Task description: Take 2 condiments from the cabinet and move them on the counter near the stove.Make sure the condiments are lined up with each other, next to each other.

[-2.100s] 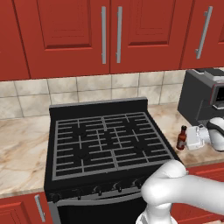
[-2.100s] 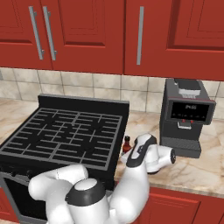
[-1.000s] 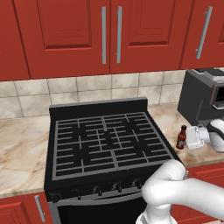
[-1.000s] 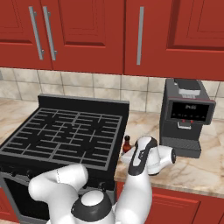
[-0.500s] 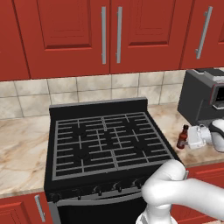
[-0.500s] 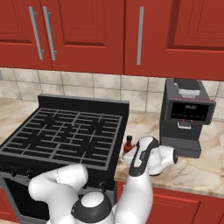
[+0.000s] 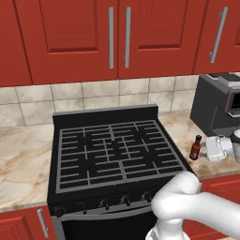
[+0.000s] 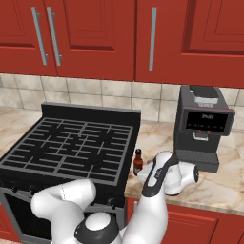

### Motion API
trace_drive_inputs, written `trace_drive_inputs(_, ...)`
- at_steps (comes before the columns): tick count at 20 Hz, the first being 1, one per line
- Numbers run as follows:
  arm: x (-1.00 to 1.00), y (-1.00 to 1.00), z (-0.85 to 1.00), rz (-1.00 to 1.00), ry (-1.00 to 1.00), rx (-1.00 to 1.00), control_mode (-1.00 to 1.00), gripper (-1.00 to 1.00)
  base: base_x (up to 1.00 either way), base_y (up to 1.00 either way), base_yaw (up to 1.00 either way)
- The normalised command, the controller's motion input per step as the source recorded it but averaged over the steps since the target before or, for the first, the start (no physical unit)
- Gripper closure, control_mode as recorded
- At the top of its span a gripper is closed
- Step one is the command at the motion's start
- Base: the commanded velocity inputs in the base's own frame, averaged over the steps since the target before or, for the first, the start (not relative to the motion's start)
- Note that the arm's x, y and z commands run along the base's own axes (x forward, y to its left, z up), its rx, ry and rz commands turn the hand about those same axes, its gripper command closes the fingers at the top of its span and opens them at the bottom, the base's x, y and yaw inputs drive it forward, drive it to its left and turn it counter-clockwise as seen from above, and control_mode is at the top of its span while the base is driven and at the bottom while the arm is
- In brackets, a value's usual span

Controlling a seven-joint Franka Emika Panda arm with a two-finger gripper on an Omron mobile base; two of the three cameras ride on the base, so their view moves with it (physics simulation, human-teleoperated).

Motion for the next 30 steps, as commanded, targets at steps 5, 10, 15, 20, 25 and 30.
trace_drive_inputs(5, -0.03, 0.0, 0.35, 0.0, -0.01, 0.0, -1.0, -1.0, 0.0, 0.0, 0.0)
trace_drive_inputs(10, -0.4, -0.08, 0.53, 0.0, 0.0, 0.0, -1.0, -1.0, 0.0, 0.0, 0.0)
trace_drive_inputs(15, -0.54, -0.06, 0.55, -0.03, 0.01, 0.0, -1.0, -1.0, 0.0, 0.0, 0.0)
trace_drive_inputs(20, -0.73, 0.01, 0.69, -0.14, 0.01, 0.0, -1.0, -1.0, 0.0, 0.0, 0.0)
trace_drive_inputs(25, -0.62, 0.32, 0.67, -0.27, 0.03, 0.0, -1.0, -1.0, 0.0, 0.0, 0.0)
trace_drive_inputs(30, -0.46, 0.73, 0.49, -0.45, 0.22, -0.05, -1.0, -1.0, 0.0, 0.0, 0.0)
